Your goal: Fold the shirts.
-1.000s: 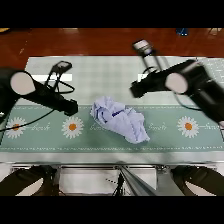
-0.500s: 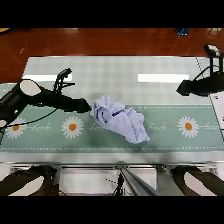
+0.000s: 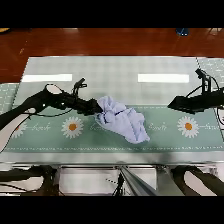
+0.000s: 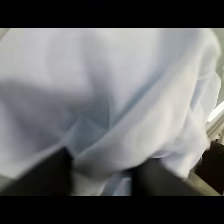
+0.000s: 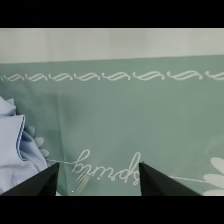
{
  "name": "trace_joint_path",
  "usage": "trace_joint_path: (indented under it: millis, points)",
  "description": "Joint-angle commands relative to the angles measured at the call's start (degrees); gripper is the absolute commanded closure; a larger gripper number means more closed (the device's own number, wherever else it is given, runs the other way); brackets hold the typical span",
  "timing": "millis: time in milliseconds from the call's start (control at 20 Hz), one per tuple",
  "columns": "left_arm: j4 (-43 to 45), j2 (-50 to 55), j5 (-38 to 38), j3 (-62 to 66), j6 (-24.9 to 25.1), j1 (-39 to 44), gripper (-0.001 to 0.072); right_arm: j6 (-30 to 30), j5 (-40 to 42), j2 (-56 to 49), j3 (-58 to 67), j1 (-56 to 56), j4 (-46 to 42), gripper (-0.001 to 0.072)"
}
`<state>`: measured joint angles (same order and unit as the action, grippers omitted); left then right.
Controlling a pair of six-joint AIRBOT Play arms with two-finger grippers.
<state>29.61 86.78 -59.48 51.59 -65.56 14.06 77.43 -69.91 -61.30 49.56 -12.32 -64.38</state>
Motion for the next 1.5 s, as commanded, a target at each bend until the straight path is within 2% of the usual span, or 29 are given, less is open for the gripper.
trace_joint_path:
  millis: [0,150,350,500,600,750,800,900,950,1000,1150,1300,1450]
  points:
    - [-5.18,3.93,-4.26,1.68,3.54,0.22,0.0678,-2.21,-2.49,0.04,-2.49,-0.20,1.42,0.0133]
    - [-5.18,2.12,-8.76,2.93,5.14,-2.05,0.0679,-5.18,-2.60,0.04,-6.12,-0.20,3.72,0.0122]
    - [-5.18,-0.31,-11.78,3.30,5.75,-4.11,0.0679,-9.73,0.11,0.04,-15.96,0.57,16.26,0.0117]
    - [-5.20,-0.46,-12.48,3.30,5.95,-3.91,0.0679,-10.03,4.74,0.02,-21.27,8.44,15.87,0.0120]
    - [-5.22,-0.46,-13.03,3.30,5.95,-3.76,0.0679,-7.48,11.56,0.04,-23.30,15.65,16.13,0.0120]
    - [-5.22,-0.48,-13.29,3.30,6.01,-3.69,0.0679,0.11,23.30,-0.24,-23.61,24.65,16.11,0.0128]
    - [-5.25,-0.48,-13.29,3.30,6.64,-3.69,0.0679,2.99,26.12,-0.57,-23.61,26.69,16.11,0.0196]
    - [-5.25,-0.74,-13.29,3.30,7.02,-3.72,0.0679,5.22,28.68,-0.98,-23.61,29.29,16.85,0.0441]
    - [-5.27,-1.20,-13.29,3.32,7.08,-3.80,0.0679,4.96,28.44,-0.96,-23.43,29.57,17.46,0.0623]
    - [-5.27,-2.19,-13.33,3.39,7.54,-4.00,0.0679,4.79,27.28,-0.39,-22.84,29.51,17.25,0.0681]
    - [-5.25,-8.22,-15.89,6.43,7.85,-5.55,0.0680,3.78,23.37,6.01,-17.42,29.51,12.09,0.0682]
    - [-5.25,-18.84,-18.21,14.84,6.36,-8.44,0.0680,5.07,20.96,16.92,-5.42,29.51,3.80,0.0682]
    - [-5.22,-29.07,-18.05,26.88,4.44,-11.76,0.0680,11.02,21.46,25.11,8.48,29.51,-4.13,0.0683]
